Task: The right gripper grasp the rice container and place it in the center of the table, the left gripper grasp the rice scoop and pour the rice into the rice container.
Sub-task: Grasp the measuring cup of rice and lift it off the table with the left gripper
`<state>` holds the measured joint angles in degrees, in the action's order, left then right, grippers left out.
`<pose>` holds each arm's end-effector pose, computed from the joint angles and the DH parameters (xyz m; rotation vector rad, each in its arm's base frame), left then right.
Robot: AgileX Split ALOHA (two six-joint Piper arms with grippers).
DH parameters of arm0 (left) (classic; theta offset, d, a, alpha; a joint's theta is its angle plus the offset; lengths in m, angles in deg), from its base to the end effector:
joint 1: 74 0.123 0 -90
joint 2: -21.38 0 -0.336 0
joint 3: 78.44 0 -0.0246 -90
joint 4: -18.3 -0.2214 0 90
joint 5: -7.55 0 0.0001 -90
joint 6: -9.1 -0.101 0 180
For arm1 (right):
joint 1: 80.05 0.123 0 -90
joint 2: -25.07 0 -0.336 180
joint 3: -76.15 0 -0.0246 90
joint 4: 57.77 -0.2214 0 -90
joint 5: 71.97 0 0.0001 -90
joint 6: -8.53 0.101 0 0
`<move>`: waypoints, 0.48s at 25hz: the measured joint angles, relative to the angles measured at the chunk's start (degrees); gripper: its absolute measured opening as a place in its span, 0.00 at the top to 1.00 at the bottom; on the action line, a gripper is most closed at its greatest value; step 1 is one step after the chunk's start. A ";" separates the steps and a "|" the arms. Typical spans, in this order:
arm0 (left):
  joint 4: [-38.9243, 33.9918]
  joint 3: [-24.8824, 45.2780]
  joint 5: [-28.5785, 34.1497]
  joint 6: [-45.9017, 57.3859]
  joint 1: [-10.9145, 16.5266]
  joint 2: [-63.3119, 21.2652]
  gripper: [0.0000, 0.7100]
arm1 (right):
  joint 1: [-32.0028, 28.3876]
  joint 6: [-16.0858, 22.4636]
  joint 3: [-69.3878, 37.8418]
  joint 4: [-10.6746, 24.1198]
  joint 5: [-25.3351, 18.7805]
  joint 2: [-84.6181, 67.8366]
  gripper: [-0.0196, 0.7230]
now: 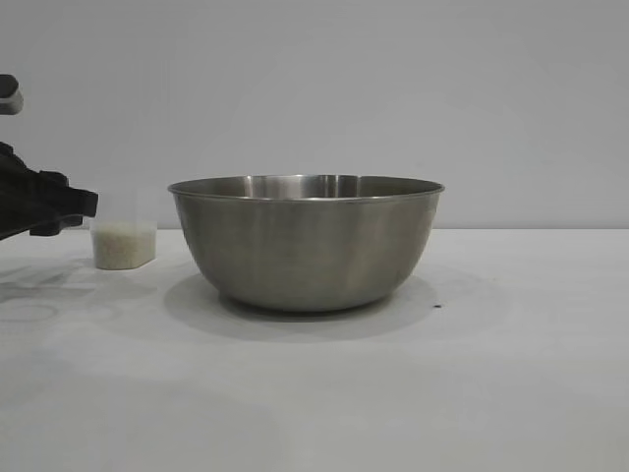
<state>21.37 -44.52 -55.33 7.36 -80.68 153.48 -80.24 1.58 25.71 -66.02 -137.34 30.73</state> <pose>0.3987 -0.0418 0.1403 0.0762 1.7990 -0.0361 -0.0787 0.0134 0.2480 -0.1386 2.1080 0.1000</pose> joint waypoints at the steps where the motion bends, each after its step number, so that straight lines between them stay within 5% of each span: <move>1: 0.00 -0.64 0.00 0.00 0.00 0.38 0.45 | 0.00 -0.01 0.00 -0.11 0.00 0.00 0.49; 12: 0.10 -2.48 1.17 0.00 1.44 1.11 0.45 | 0.00 -0.01 0.00 -0.11 0.00 0.00 0.49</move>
<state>21.47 -47.00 -54.16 7.36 -79.24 154.59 -80.24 1.57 25.71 -66.13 -137.34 30.73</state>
